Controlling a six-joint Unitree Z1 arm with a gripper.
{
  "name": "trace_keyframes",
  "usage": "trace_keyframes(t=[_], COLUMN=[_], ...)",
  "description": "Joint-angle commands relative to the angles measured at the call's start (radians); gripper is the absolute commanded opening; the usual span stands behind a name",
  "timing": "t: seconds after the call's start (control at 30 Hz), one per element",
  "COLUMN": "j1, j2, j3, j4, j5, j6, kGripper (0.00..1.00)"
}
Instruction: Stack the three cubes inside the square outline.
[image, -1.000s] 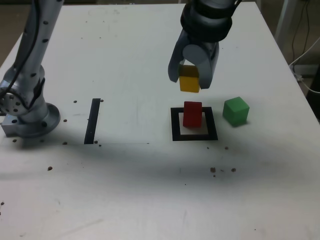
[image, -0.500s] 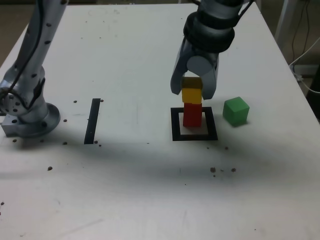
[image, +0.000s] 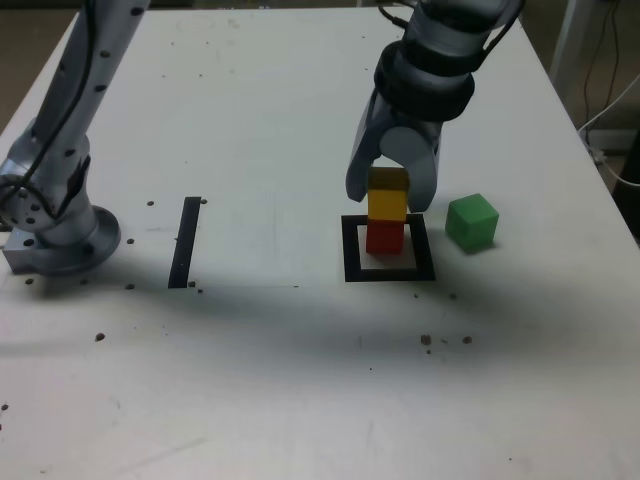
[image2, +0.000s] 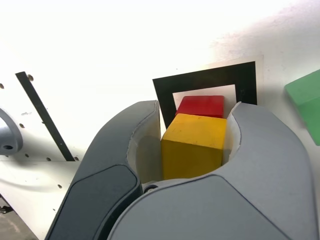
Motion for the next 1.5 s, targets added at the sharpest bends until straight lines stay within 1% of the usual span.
trace_keyframes(t=[0.0,0.07,0.13,0.17,0.27,0.3,0.37,0.4,0.43,0.63,0.7,0.77,0.87,1.0,1.07,1.13,1.27,1.47], j1=[0.000,0.002,0.004,0.006,0.009,0.010,0.013,0.013,0.013,0.015,0.015,0.016,0.015,0.008,0.003,-0.001,-0.007,0.001], j2=[0.012,0.016,0.020,0.021,0.023,0.023,0.023,0.023,0.022,0.011,-0.002,-0.021,-0.059,-0.113,-0.130,-0.134,-0.119,-0.058], j3=[0.001,0.004,0.007,0.010,0.019,0.022,0.029,0.031,0.035,0.050,0.055,0.059,0.070,0.082,0.074,0.054,-0.016,-0.145], j4=[-0.008,-0.013,-0.017,-0.019,-0.023,-0.025,-0.028,-0.028,-0.029,-0.029,-0.028,-0.025,-0.013,0.029,0.050,0.056,0.049,0.038], j5=[-0.005,-0.007,-0.008,-0.009,-0.011,-0.012,-0.012,-0.012,-0.012,-0.004,0.007,0.025,0.072,0.163,0.205,0.229,0.248,0.238], j6=[-0.002,-0.001,-0.001,0.000,0.002,0.003,0.004,0.004,0.005,0.002,-0.001,-0.008,-0.021,-0.029,-0.006,0.035,0.147,0.335], kGripper=[0.28,0.30,0.39,0.47,0.76,0.84,0.96,0.98,0.99,0.99,1.00,1.00,1.00,1.00,1.00,1.00,1.00,1.00])
